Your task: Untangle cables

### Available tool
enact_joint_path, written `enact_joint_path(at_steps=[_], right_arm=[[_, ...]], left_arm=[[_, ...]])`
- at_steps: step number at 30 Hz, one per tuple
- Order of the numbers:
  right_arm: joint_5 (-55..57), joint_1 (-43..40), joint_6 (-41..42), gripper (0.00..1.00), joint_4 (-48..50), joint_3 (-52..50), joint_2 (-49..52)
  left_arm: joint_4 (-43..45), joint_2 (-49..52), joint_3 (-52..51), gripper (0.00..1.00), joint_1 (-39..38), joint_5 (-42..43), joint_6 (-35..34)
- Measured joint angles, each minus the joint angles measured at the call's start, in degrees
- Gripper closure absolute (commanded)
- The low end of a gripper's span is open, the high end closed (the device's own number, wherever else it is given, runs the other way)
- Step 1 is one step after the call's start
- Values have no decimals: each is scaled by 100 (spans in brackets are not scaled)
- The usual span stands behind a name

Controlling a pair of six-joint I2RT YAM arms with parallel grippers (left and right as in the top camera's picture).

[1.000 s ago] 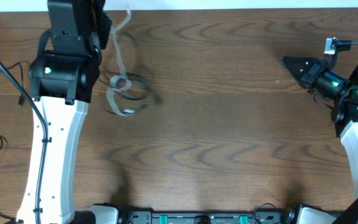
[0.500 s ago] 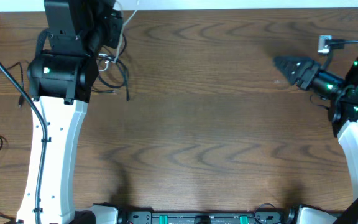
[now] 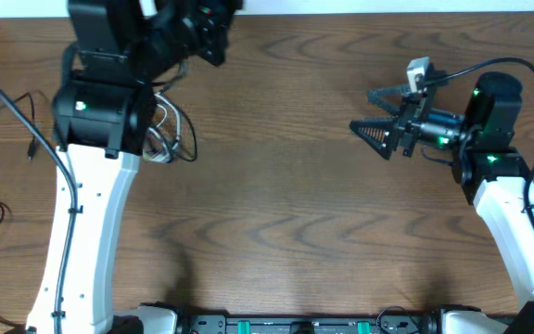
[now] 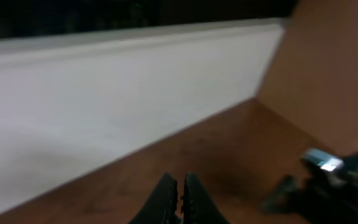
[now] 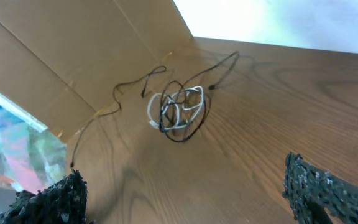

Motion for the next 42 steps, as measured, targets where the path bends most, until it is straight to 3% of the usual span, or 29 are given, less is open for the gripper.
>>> enact_joint_path(at_steps=[11,14,16,19,27,34,42], right_arm=[[238,22,-144,1,-330,0,0],[354,22,-146,1,-332,0,0],[417,22,-146,1,-332,0,0],[457,24,-146,1,-332,0,0],[485,22,-149,1,-330,0,0],[525,13,-149,1,-330,0,0],[542,-7,-149,1,-330,0,0]], left_arm=[[-1360,-11,0,92,-133,-584,105],[-1624,-11,0,57,-133,-345,111],[-1792,-11,0,48,-133,-61,122],[-2114,-11,0,43,-133,522,120],[-2632,-11,0,11,-133,2188,164],[-2546,-11,0,5,-133,3622,160],[-2542,-11,0,4,-133,4033,131]])
